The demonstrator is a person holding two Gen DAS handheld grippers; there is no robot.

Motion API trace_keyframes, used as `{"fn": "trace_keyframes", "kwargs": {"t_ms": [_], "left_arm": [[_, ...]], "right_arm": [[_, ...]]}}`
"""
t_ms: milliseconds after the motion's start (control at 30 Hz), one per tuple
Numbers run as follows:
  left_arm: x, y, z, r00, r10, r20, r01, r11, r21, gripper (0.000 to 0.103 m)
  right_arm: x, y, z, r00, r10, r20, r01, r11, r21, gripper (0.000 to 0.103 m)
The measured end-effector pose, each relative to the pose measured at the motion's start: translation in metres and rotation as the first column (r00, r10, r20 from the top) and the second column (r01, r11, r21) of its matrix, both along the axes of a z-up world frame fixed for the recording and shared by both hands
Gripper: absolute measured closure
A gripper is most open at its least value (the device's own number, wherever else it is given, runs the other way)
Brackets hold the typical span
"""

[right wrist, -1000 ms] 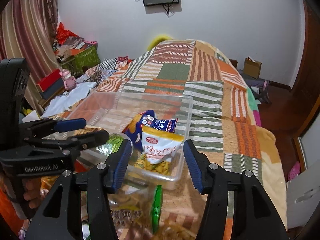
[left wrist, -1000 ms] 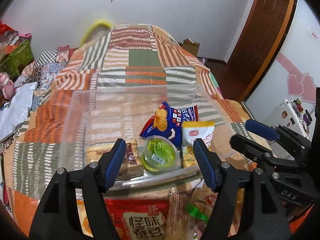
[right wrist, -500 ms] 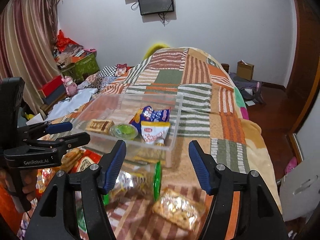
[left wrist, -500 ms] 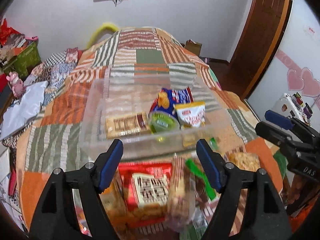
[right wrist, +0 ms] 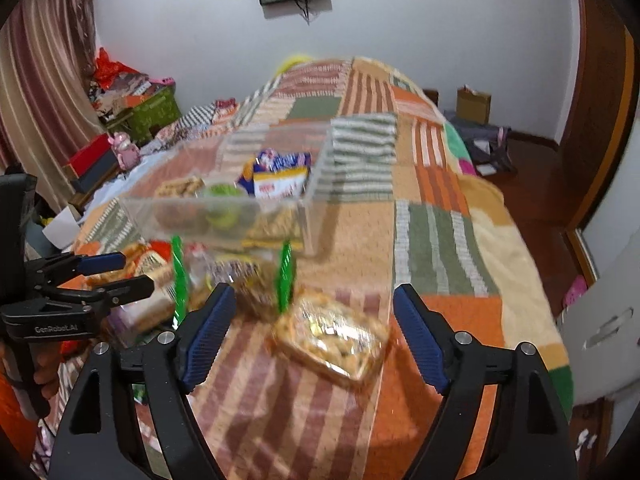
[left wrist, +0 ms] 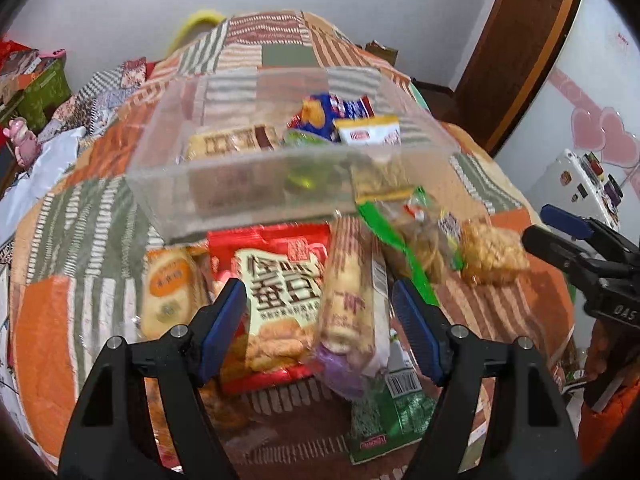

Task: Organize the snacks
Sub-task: 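Grasp the long cracker roll with the left tool while the right tool grasps the clear puff pack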

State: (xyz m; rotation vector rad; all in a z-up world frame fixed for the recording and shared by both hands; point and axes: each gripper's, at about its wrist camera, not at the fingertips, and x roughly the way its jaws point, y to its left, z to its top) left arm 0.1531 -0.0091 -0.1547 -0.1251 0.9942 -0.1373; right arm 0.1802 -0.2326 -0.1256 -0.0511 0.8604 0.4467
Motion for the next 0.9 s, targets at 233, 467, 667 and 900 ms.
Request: {"fn": "trace_keyframes", "kwargs": {"t_ms": [233,467,667,900], "left_arm": [[0.008,-0.016,-0.009,1.000,-0.014,0.008,0.014,0.999,0.048,0.028],[0.020,-0.026,-0.010,0.999,-0.028,0.022,0.027,0.997,0.073,0.028],[0.008,-0.032,-0.009,0.997,-0.063,0.032,0.061,0.995,0.074,0.035],[0.000,-0.048,-0.015,0.992,-0.120,0.037,0.113,0.981,0.158,0.035]], "right_arm": [[0.003,0.001,-0.030,0.997,0.005,-0.078,-0.008,0.999,-0.043,0.022],[0.012,-0.003,-0.041,0.995,0.014,-0.096,-0.018,0.999,-0.046,0.012],[0.016,-0.006,-0.046,0.994,0.024,-0.103,-0.028,0.999,-0.035,0.011],[0.007,-0.005,-0.052,0.988,0.053,-0.146,-0.053,0.999,0.002,0.018]]}}
